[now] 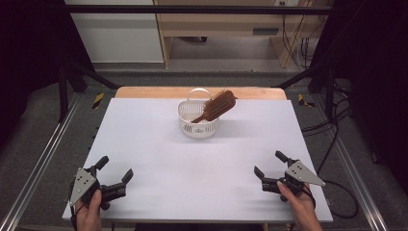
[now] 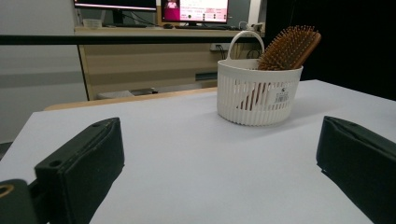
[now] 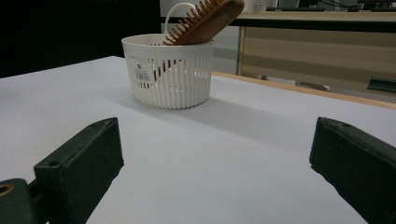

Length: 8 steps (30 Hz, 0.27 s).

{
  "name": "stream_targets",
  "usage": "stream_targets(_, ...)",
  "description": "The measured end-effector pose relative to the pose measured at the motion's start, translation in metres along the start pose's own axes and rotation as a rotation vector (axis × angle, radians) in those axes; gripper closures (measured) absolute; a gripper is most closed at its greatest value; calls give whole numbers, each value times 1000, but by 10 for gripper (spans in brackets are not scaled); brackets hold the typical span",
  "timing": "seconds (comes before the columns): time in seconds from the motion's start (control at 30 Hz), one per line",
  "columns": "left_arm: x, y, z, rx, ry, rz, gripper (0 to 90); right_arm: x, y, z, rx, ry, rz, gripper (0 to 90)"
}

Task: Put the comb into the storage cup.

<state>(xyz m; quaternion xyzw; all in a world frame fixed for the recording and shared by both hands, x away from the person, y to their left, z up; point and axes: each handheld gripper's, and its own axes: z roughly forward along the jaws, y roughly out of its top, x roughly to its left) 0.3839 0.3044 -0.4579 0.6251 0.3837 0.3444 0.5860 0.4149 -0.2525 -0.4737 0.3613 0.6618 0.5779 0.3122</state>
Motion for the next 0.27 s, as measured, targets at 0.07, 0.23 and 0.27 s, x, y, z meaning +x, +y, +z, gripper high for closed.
stream_targets(0.07,0,0,0,2,0,-5,10,1,1,3,1,-4,-3,30)
stream_targets(0.23,1,-1,1,8,1,0,10,1,1,13,36,-57,-26,35)
stream_targets(0.27,1,-1,2,10,2,-2,10,1,2,15,61,-77,-24,37)
